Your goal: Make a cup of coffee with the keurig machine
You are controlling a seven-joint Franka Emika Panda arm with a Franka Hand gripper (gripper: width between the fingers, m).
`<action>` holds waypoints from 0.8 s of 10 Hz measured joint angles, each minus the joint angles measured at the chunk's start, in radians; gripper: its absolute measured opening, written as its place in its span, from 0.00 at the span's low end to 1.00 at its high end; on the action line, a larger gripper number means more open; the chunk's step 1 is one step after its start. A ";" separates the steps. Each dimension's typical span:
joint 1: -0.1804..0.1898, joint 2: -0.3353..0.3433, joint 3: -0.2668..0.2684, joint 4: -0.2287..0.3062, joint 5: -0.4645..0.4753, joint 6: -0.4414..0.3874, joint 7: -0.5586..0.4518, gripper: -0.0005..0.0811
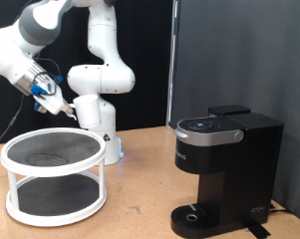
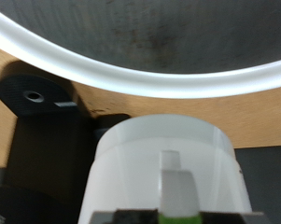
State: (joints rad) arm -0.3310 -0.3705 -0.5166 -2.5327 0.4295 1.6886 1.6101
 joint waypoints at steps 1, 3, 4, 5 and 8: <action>0.002 -0.001 0.034 -0.026 0.041 0.061 0.069 0.02; 0.018 -0.003 0.110 -0.080 0.150 0.231 0.177 0.02; 0.035 -0.001 0.145 -0.099 0.214 0.313 0.210 0.02; 0.055 0.005 0.173 -0.108 0.269 0.374 0.229 0.02; 0.106 0.037 0.229 -0.104 0.356 0.468 0.236 0.02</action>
State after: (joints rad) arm -0.2251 -0.3334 -0.2881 -2.6362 0.7856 2.1568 1.8456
